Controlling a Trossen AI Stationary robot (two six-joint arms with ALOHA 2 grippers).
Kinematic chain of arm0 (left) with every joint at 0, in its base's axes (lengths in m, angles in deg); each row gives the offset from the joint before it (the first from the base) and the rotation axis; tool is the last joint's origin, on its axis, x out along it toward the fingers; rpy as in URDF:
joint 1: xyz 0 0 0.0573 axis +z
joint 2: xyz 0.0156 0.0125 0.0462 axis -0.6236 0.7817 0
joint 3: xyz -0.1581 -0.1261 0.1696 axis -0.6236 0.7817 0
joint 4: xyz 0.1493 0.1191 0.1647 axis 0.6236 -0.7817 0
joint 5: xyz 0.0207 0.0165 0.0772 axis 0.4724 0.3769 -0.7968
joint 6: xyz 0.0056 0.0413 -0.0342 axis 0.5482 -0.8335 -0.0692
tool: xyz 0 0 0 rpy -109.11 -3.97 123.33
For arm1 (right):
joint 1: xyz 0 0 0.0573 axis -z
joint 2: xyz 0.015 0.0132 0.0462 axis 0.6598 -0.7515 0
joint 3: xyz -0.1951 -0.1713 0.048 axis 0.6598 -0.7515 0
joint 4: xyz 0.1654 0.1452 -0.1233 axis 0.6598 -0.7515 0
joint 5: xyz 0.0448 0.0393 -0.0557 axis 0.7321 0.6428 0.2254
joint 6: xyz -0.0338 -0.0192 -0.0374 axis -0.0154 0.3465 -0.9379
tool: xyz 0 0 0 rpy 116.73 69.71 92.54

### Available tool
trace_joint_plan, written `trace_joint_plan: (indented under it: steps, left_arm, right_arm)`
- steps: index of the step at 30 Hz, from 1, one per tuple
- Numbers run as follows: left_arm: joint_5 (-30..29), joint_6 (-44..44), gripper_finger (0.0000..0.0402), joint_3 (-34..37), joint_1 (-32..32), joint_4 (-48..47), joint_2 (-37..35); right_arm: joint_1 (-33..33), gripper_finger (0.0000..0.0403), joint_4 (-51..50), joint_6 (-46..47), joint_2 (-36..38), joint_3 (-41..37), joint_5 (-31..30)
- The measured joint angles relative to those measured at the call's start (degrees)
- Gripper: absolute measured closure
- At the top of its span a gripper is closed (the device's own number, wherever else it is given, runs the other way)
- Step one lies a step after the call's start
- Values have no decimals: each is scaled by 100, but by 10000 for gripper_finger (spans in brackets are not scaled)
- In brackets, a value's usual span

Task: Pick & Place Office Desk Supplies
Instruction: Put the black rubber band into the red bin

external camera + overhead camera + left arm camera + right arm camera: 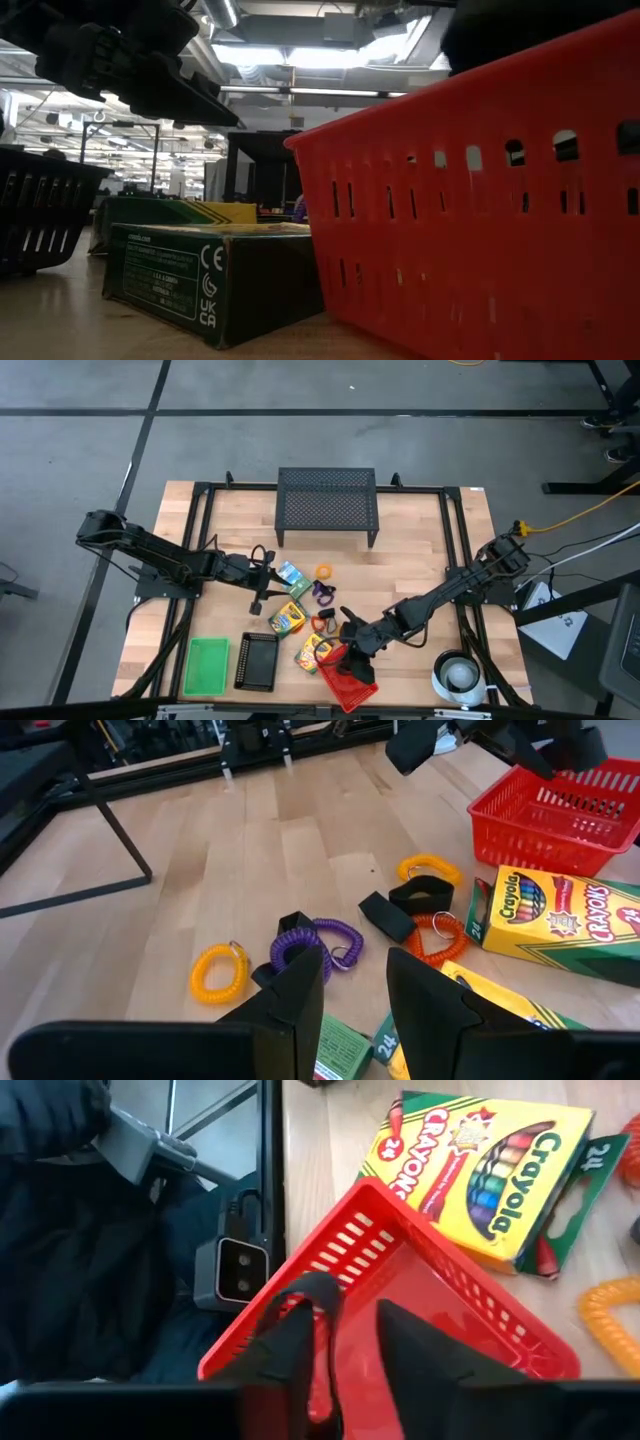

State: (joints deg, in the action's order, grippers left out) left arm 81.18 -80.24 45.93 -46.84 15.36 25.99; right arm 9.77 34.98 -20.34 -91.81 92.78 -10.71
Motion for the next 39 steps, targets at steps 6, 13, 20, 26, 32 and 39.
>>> trace_joint_plan:
  steps: [6,13,20,26,32,39]
  left_arm:
    - [-4,-4,290,0,0,-1,0]
    - [59,-126,290,-95,36,-54,2]
    - [-307,-540,290,-485,128,-733,1]
    - [-419,-510,290,-498,232,-1244,2]
    - [-426,-343,290,-442,252,-1343,2]
    - [-434,-318,290,-439,276,-1422,2]
  right_arm:
    - [0,214,-12,61,0,0,113]
    - [112,191,319,-467,57,-2,51]
    - [531,207,267,-1077,201,167,-1713]
    - [1067,232,-325,-1739,43,181,-1893]
    - [1690,245,-437,-2243,-225,181,-1299]
    - [2140,246,-526,-2490,-634,181,-989]
